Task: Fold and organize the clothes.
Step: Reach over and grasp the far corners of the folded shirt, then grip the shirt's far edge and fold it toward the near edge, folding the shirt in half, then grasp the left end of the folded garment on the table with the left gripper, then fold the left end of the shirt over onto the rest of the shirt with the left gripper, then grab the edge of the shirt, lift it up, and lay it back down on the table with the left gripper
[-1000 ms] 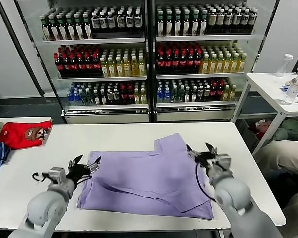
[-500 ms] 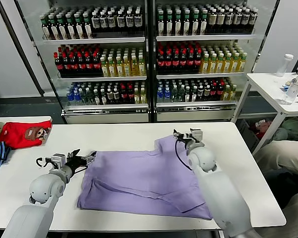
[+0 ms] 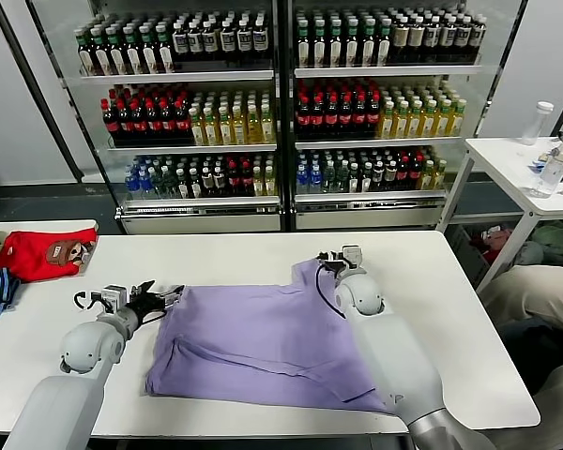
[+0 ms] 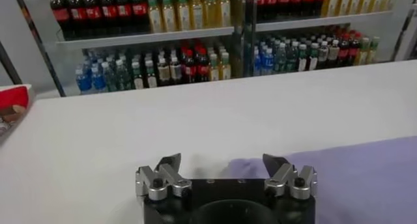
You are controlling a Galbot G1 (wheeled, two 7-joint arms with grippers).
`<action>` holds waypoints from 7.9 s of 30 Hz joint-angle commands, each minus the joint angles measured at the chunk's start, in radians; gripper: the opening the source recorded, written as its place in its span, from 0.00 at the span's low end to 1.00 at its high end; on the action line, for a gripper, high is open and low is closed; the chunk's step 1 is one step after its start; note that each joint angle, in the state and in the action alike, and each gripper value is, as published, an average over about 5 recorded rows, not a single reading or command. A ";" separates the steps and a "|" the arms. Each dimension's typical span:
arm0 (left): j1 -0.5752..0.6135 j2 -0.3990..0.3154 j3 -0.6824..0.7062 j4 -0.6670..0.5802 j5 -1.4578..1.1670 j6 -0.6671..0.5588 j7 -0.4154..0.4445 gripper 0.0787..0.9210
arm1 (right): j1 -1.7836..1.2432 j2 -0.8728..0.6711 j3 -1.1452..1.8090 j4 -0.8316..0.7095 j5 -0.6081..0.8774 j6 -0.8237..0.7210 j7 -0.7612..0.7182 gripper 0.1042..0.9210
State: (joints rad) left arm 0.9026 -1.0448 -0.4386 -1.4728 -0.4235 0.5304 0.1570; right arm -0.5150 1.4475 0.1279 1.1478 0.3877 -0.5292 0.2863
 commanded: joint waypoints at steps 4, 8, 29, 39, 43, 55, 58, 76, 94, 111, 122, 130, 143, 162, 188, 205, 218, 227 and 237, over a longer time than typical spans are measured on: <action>0.000 0.002 0.003 0.013 0.008 0.007 0.048 0.78 | 0.020 0.019 -0.004 -0.038 0.011 0.002 0.011 0.69; 0.001 -0.004 0.005 0.014 0.008 0.007 0.050 0.64 | 0.019 0.018 -0.001 -0.040 0.017 -0.001 0.014 0.55; 0.132 0.036 -0.035 -0.180 -0.111 -0.026 -0.013 0.01 | -0.134 -0.154 -0.035 0.417 0.134 -0.020 0.058 0.02; 0.291 0.038 -0.091 -0.272 -0.123 -0.091 -0.027 0.01 | -0.399 -0.297 0.043 0.761 0.207 -0.049 0.102 0.02; 0.340 0.036 -0.113 -0.299 -0.121 -0.108 -0.028 0.01 | -0.489 -0.312 0.068 0.832 0.198 -0.048 0.100 0.02; 0.410 0.024 -0.138 -0.341 -0.098 -0.133 -0.030 0.01 | -0.655 -0.314 0.096 0.905 0.120 -0.035 0.086 0.02; 0.425 0.017 -0.143 -0.346 -0.088 -0.135 -0.028 0.01 | -0.667 -0.306 0.095 0.900 0.101 -0.029 0.082 0.02; 0.468 0.013 -0.172 -0.425 -0.059 -0.108 -0.021 0.01 | -0.717 -0.342 0.115 0.974 0.104 -0.037 0.087 0.02; 0.493 0.009 -0.207 -0.468 0.026 -0.079 -0.110 0.23 | -0.813 -0.358 0.141 1.035 0.058 -0.049 0.082 0.29; 0.542 -0.099 -0.115 -0.525 -0.107 -0.035 -0.332 0.80 | -0.913 -0.333 0.163 1.112 -0.048 -0.048 0.068 0.85; 0.478 -0.116 -0.094 -0.468 -0.183 -0.007 -0.361 0.88 | -0.908 -0.322 0.156 1.095 -0.070 -0.048 0.062 0.88; 0.488 -0.116 -0.080 -0.467 -0.144 0.031 -0.395 0.88 | -0.893 -0.315 0.142 1.073 -0.085 -0.048 0.056 0.88; 0.497 -0.139 -0.060 -0.489 -0.127 0.029 -0.391 0.50 | -0.895 -0.312 0.141 1.068 -0.099 -0.048 0.051 0.88; 0.525 0.017 -0.498 -0.537 0.201 0.034 -0.253 0.05 | -0.891 -0.315 0.130 1.064 -0.112 -0.048 0.041 0.88; 0.442 -0.262 0.074 -0.755 -0.222 0.052 -0.277 0.05 | -0.910 -0.329 0.167 1.133 -0.123 -0.045 0.043 0.88; 0.328 -0.353 0.196 -0.555 -0.028 0.050 -0.323 0.05 | -0.940 -0.335 0.208 1.214 -0.142 -0.038 0.035 0.88; 0.401 -0.260 0.022 -0.761 -0.063 0.020 -0.331 0.44 | -0.919 -0.325 0.191 1.193 -0.143 -0.042 0.021 0.88; 0.554 -0.181 -0.207 -0.592 -0.016 0.031 -0.340 0.75 | -0.910 -0.313 0.183 1.182 -0.163 -0.038 0.002 0.88; 0.554 -0.233 -0.161 -0.499 0.047 0.034 -0.286 0.88 | -0.938 -0.320 0.190 1.189 -0.184 -0.032 -0.003 0.88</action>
State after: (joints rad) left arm 1.4155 -1.2788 -0.5402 -2.0699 -0.4288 0.5614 -0.1600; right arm -1.4449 1.1279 0.3173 2.3322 0.2127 -0.5626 0.2862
